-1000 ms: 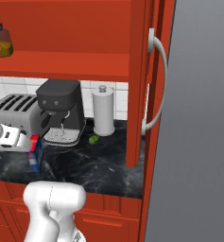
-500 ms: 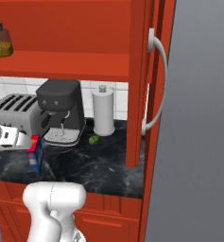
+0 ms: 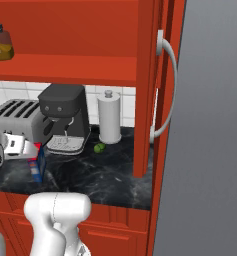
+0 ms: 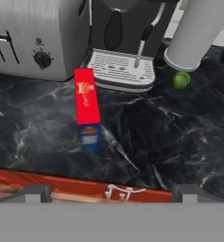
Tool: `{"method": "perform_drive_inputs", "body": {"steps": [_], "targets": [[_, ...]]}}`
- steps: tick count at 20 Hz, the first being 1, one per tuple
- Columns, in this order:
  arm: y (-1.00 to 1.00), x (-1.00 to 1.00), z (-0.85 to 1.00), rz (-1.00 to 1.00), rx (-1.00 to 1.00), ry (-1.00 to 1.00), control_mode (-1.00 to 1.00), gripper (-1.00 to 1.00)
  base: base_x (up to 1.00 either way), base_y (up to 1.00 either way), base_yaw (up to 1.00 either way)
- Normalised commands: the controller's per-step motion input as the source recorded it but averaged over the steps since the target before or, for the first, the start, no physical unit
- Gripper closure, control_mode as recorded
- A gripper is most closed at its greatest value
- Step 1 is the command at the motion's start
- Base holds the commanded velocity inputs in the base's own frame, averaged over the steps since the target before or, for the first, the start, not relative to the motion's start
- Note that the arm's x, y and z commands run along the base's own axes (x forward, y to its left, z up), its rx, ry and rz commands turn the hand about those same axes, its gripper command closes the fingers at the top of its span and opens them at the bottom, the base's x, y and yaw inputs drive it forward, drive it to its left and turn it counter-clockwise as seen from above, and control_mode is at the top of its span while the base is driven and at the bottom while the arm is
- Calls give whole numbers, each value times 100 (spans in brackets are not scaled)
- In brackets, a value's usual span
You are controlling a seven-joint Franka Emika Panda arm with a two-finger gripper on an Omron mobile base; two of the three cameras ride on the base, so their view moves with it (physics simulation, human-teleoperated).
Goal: Pick the honey bottle and boxed food from the counter and place them in the cabinets closest to them.
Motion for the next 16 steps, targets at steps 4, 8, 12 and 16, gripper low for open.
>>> {"method": "perform_drive_inputs", "body": {"steps": [4,8,12,16], "targets": [[0,18,-13,0,0,0,-100,-100,0,0,0],[0,23,-16,0,0,0,-100,-100,0,0,0],[4,27,-20,0,0,0,-100,-100,0,0,0],[9,28,-26,0,0,0,-100,-100,0,0,0]]}}
